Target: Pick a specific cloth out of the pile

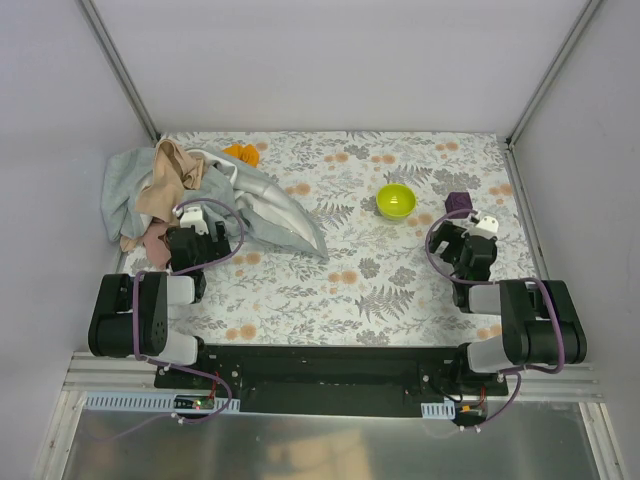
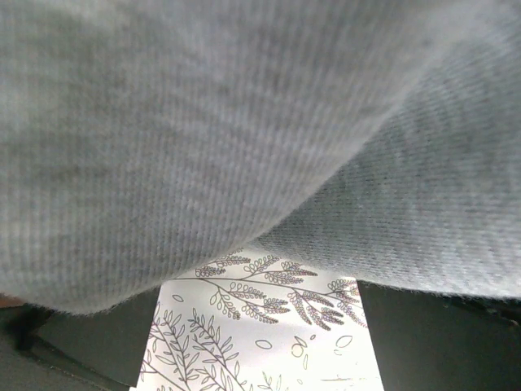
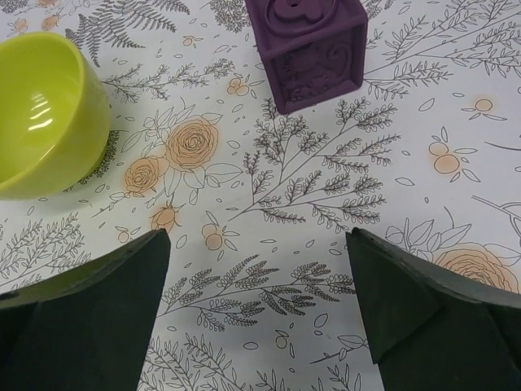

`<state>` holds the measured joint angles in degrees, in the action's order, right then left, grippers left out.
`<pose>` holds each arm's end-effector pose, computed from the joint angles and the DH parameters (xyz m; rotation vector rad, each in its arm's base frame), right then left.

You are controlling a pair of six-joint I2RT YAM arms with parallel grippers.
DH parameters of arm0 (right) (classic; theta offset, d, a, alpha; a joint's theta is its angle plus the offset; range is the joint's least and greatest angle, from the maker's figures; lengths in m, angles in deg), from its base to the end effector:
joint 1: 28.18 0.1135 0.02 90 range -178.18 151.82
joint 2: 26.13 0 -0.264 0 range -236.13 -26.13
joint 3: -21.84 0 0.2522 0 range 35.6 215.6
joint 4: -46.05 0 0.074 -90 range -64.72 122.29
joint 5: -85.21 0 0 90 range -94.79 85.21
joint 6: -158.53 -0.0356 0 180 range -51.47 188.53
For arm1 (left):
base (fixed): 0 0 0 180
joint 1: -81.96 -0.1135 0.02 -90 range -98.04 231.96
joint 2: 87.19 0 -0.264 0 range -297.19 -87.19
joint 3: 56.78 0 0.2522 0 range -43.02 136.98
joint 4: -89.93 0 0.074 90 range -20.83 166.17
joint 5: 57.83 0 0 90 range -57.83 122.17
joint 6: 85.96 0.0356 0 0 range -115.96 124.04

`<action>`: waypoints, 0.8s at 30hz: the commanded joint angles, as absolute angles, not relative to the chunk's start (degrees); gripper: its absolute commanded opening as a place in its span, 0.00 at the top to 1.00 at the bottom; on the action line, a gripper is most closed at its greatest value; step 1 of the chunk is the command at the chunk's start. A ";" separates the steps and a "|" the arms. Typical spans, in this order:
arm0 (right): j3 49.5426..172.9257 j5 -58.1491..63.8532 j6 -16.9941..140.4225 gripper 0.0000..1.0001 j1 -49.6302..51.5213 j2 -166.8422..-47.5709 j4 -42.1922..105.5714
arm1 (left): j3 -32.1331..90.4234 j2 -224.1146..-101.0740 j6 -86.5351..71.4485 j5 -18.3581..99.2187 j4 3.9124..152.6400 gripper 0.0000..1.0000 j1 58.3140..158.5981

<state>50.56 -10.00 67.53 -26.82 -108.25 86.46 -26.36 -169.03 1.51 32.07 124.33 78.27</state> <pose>0.2408 0.0025 0.1479 0.0594 1.7959 -0.0523 0.2441 0.0158 0.1456 -0.1025 1.8651 0.0156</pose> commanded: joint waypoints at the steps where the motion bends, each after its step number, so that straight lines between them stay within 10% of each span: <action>1: 52.48 -8.74 66.51 0.01 -27.65 -108.13 87.31 | -25.01 -168.31 1.75 32.08 126.62 0.00 78.71; 10: 60.28 -7.25 66.34 0.01 -27.57 -97.69 65.99 | -25.54 -165.25 4.81 39.60 126.02 0.00 78.70; 19: 68.64 1.97 64.14 0.01 -25.46 -84.76 49.09 | 7.13 -158.03 22.12 60.98 54.36 0.05 78.53; 24: 71.11 5.14 63.78 0.01 -23.26 -82.82 46.26 | 19.53 -155.21 26.36 56.98 41.99 0.01 78.70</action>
<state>68.18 0.95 64.82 -24.96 -84.65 50.92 11.74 -158.15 20.00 56.05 60.51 78.27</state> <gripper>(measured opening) 0.990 0.984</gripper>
